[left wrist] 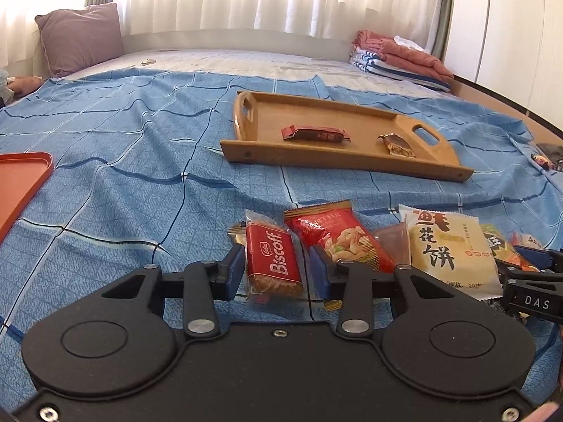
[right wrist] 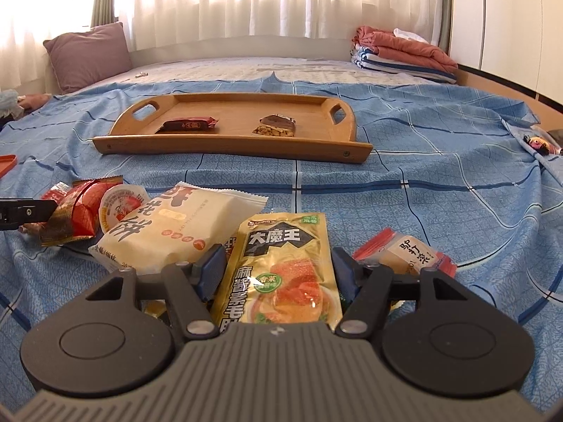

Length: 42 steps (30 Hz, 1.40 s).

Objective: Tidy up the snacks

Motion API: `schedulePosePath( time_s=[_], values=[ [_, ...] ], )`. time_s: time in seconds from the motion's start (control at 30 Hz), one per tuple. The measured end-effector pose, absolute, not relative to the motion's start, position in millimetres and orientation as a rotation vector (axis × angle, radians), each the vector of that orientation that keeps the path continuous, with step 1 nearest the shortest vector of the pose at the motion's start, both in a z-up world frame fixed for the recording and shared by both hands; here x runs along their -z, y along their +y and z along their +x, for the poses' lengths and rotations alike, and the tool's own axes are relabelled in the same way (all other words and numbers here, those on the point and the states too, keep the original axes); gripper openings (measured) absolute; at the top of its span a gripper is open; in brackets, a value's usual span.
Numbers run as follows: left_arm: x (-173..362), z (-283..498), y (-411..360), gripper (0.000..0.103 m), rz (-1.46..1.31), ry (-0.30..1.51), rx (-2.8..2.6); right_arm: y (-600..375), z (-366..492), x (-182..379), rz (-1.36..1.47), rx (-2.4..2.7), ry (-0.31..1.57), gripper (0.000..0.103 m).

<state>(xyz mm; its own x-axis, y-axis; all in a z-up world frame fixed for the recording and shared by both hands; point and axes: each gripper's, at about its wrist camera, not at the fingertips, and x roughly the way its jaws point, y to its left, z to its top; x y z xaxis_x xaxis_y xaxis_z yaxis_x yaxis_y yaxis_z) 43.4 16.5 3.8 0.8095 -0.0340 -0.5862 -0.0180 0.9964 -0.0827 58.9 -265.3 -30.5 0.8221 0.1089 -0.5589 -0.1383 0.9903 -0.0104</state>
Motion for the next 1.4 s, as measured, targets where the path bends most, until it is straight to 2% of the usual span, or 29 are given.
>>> schedulePosePath(
  time_s=[0.07, 0.37, 0.7, 0.8, 0.93, 1.03, 1.1, 1.4],
  values=[
    [-2, 45, 16, 0.038, -0.077, 0.631, 0.004, -265, 58, 32, -0.057, -0.124, 0.582, 0.077],
    [-6, 33, 3, 0.038, 0.059, 0.547, 0.018, -267, 54, 35, -0.038, -0.102, 0.560, 0.084],
    [6, 41, 5, 0.038, 0.084, 0.599, 0.009, -266, 44, 35, -0.048, -0.098, 0.541, 0.085],
    [7, 38, 3, 0.034, 0.116, 0.585, 0.008, -264, 37, 34, -0.056, -0.104, 0.528, 0.085],
    [5, 38, 4, 0.033, 0.106, 0.585, 0.010, -258, 34, 31, -0.091, -0.120, 0.522, 0.069],
    [0, 37, 5, 0.030, 0.102, 0.569, 0.012, -252, 32, 29, -0.121, -0.122, 0.523, 0.068],
    [-4, 36, 5, 0.015, 0.097, 0.559, 0.025, -253, 32, 27, -0.118, -0.122, 0.525, 0.067],
    [-14, 35, 7, 0.012, 0.067, 0.546, 0.038, -263, 32, 16, -0.058, -0.107, 0.512, 0.067]
  ],
)
